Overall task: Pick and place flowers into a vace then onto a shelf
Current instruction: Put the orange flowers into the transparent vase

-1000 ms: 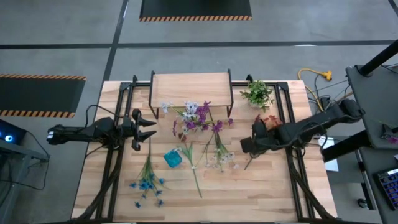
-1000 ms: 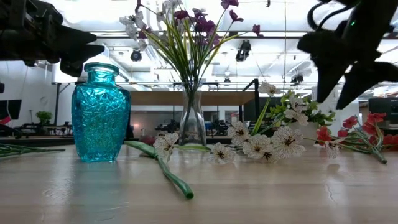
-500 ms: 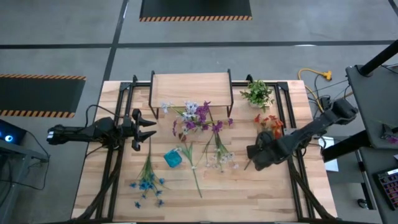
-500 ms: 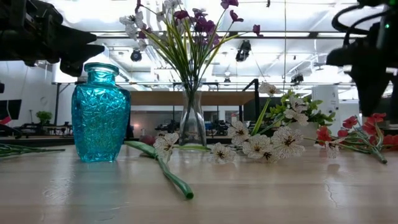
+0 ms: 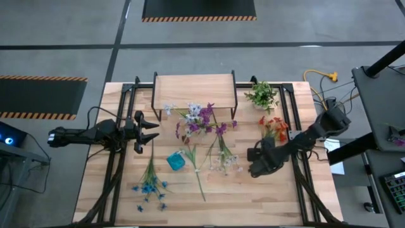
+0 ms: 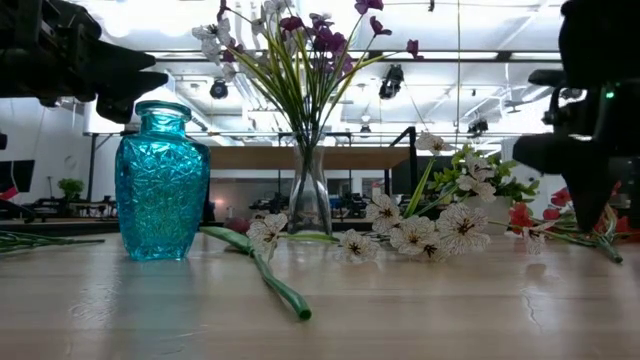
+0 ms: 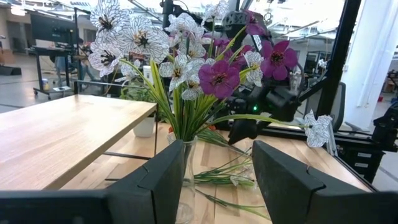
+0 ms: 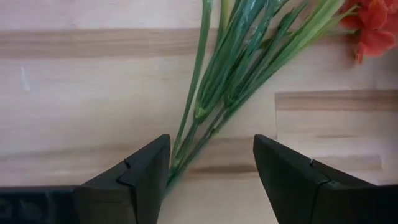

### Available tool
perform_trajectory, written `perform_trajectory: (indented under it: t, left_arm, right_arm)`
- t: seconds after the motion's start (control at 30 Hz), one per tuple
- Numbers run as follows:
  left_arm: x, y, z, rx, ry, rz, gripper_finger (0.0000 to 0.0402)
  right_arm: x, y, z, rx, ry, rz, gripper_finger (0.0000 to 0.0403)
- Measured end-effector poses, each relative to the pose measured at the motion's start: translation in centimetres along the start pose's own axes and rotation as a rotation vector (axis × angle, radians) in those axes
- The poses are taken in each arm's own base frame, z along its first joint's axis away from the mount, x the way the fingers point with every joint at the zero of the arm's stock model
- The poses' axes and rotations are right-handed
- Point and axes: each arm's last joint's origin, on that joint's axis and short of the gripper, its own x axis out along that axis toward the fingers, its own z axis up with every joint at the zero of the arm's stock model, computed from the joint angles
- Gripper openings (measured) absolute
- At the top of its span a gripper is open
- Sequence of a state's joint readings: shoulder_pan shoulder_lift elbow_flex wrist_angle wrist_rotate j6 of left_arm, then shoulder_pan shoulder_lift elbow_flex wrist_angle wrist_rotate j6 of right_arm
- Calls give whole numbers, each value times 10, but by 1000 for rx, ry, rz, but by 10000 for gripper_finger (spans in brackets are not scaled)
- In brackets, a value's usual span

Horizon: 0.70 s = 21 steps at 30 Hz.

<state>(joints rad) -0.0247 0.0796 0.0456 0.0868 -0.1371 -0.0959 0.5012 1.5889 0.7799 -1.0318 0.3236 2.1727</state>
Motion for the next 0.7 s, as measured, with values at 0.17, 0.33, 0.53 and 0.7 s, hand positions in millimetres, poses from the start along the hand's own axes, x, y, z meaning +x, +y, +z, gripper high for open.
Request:
perform_trajectory:
  t: [0.17, 0.33, 0.53, 0.7]
  left_arm:
    - [0, 0, 0, 0, 1, 0, 174]
    - [0, 0, 0, 0, 0, 0, 174]
    - [0, 0, 0, 0, 1, 0, 174]
    - [0, 0, 0, 0, 1, 0, 174]
  right_arm:
    - [11, 6, -5, 42, -35, -12, 224]
    - [19, 11, -8, 43, -52, -35, 224]
    - [21, 11, -9, 3, -54, -44, 208]
    - [18, 11, -7, -16, -34, -28, 157]
